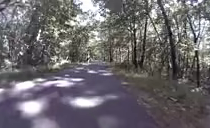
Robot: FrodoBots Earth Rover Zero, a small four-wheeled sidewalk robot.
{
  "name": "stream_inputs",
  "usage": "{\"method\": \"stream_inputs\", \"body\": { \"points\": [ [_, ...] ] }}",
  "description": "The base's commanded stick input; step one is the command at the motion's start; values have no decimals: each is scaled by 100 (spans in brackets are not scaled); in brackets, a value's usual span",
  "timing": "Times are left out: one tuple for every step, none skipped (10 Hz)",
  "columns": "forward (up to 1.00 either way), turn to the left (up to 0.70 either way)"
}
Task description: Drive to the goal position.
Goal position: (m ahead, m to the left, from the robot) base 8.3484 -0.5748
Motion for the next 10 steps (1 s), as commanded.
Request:
{"method": "stream_inputs", "body": {
  "points": [
    [45,0],
    [45,0],
    [45,0],
    [45,0],
    [45,0],
    [45,0],
    [45,0],
    [45,0],
    [45,0],
    [45,0]
  ]
}}
